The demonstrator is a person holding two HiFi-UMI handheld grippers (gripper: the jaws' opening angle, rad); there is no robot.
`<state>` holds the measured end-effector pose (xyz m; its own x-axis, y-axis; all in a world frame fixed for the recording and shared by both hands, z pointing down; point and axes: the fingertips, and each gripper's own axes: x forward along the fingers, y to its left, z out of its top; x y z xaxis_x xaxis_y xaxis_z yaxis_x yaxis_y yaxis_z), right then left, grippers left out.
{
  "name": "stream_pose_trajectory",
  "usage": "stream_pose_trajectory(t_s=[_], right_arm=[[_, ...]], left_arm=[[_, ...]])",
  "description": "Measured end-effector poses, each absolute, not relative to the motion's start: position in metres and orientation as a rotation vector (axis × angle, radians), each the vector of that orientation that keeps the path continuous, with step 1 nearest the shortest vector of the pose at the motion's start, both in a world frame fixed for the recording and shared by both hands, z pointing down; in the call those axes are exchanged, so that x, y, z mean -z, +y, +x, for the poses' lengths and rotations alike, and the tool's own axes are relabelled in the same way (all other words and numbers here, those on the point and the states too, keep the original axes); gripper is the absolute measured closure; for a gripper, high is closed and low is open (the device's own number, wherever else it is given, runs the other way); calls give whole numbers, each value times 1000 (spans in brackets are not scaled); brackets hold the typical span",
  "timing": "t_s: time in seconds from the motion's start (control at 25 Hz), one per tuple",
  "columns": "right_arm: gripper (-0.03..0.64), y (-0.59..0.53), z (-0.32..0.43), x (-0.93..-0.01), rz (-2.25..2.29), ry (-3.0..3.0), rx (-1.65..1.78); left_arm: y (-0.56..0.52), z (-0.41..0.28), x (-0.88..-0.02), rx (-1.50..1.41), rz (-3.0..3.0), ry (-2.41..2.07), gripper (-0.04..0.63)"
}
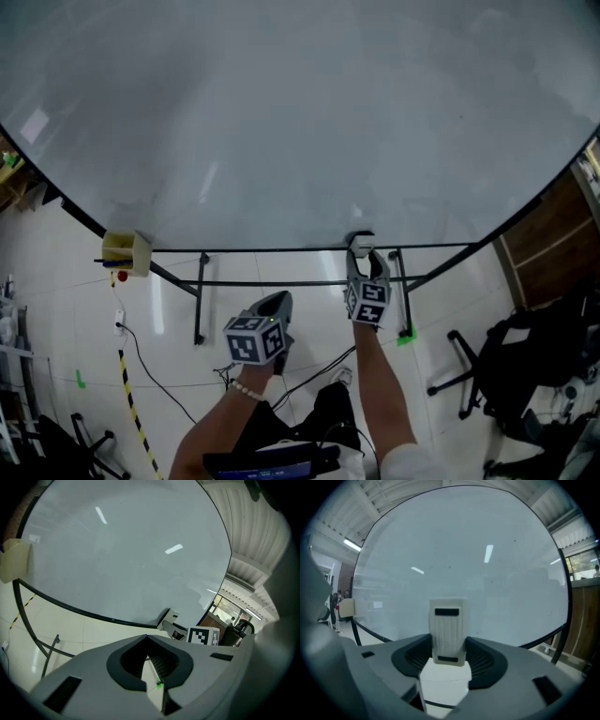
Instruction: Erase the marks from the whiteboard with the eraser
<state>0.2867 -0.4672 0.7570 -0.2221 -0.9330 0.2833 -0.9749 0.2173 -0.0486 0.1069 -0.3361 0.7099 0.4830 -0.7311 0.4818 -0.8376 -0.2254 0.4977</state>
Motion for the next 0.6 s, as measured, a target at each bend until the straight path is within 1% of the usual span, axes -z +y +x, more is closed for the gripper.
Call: stream_pose_trajectory(t_s=[0.36, 0.6], right_arm=[[364, -453, 157, -770, 1799, -2294, -380], [364, -445, 66, -763, 1768, -2326, -344]], left_arm=[[-310, -13, -705, -119, 1966, -1385, 607], [-290, -92, -706, -77, 1937, -1427, 607]])
